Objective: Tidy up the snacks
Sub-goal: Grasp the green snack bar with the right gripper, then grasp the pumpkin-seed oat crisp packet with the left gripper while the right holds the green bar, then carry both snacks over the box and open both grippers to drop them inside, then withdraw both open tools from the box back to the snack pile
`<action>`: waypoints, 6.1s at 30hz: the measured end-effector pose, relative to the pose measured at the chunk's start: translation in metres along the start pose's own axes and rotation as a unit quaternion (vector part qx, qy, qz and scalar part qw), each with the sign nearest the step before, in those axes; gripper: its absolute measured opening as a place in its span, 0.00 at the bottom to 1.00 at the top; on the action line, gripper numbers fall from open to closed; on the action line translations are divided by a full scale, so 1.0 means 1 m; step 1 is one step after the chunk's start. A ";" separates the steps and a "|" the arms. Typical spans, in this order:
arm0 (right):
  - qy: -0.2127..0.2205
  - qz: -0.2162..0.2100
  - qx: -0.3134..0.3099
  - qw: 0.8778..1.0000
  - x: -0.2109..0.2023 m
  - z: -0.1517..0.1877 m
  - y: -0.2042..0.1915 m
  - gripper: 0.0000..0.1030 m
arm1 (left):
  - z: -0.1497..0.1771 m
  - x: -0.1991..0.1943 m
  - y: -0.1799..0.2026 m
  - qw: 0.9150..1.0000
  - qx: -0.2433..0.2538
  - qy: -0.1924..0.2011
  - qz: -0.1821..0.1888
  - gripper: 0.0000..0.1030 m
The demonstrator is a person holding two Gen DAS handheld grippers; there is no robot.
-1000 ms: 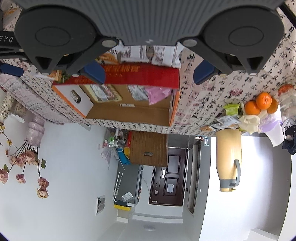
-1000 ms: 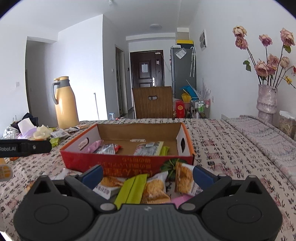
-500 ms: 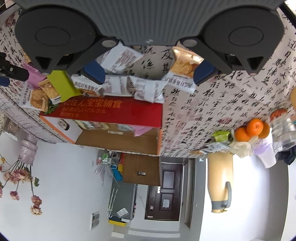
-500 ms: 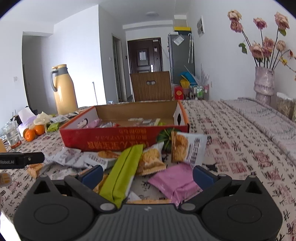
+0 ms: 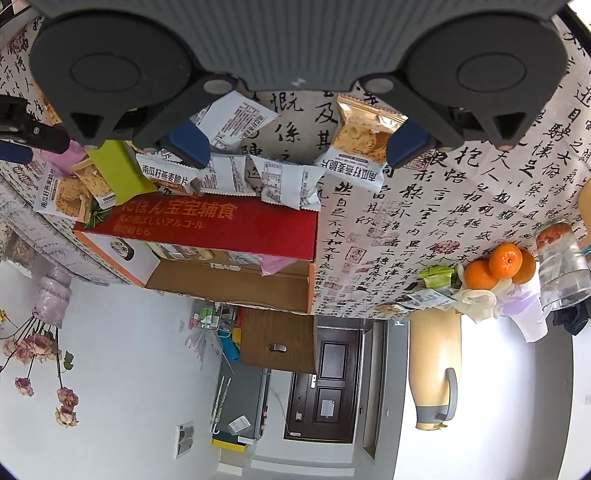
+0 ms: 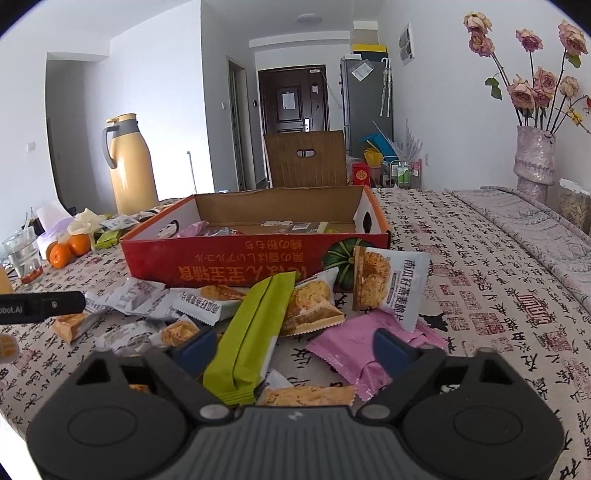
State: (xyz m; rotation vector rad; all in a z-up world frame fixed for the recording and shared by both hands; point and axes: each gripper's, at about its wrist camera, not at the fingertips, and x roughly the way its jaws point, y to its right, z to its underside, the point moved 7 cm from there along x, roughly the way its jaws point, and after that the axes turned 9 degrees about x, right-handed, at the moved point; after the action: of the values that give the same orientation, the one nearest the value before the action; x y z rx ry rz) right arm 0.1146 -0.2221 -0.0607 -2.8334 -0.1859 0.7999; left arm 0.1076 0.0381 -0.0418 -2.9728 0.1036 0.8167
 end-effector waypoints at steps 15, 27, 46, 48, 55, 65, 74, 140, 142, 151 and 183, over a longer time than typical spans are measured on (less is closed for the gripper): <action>-0.054 -0.015 -0.012 0.998 0.055 0.001 -0.032 0.41 | 0.003 0.002 0.004 1.000 0.001 -0.004 0.008 1.00; -0.062 -0.002 -0.025 0.998 0.058 0.010 -0.036 0.39 | 0.007 0.007 0.003 1.000 -0.006 -0.010 0.011 1.00; 0.016 0.006 0.018 1.000 0.014 -0.014 -0.005 0.37 | 0.003 0.022 -0.028 0.999 0.012 -0.030 -0.028 1.00; 0.019 0.011 0.022 1.000 0.012 -0.014 0.000 0.37 | 0.004 0.029 -0.031 0.998 0.027 -0.041 -0.032 1.00; 0.023 0.016 0.031 0.999 0.009 -0.013 0.008 0.37 | 0.013 0.049 -0.039 0.995 0.035 -0.080 -0.039 0.96; 0.019 0.011 0.033 0.999 0.009 -0.010 0.008 0.37 | 0.019 0.053 -0.039 0.995 0.022 -0.088 -0.030 0.46; 0.019 0.009 0.035 0.999 0.008 -0.009 0.009 0.37 | 0.017 0.046 -0.037 0.996 0.014 -0.075 -0.035 0.43; 0.055 -0.034 0.036 0.997 0.157 -0.153 -0.020 0.37 | -0.167 0.146 0.032 0.998 0.018 0.049 -0.027 0.44; 0.048 -0.034 0.040 0.997 0.163 -0.150 -0.016 0.37 | -0.162 0.154 0.031 0.999 0.018 0.041 -0.026 0.44; 0.032 -0.031 0.038 0.998 0.174 -0.140 -0.015 0.37 | -0.149 0.168 0.032 0.999 0.025 0.027 -0.017 0.44; 0.066 -0.028 0.045 0.996 0.150 -0.150 -0.010 1.00 | -0.167 0.128 0.025 0.996 0.008 0.074 -0.042 1.00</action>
State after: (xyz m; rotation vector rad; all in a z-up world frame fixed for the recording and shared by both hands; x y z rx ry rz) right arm 0.3199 -0.2089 -0.0090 -2.7696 -0.2030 0.5927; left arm 0.3008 -0.0049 0.0352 -2.9963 -0.0089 0.5821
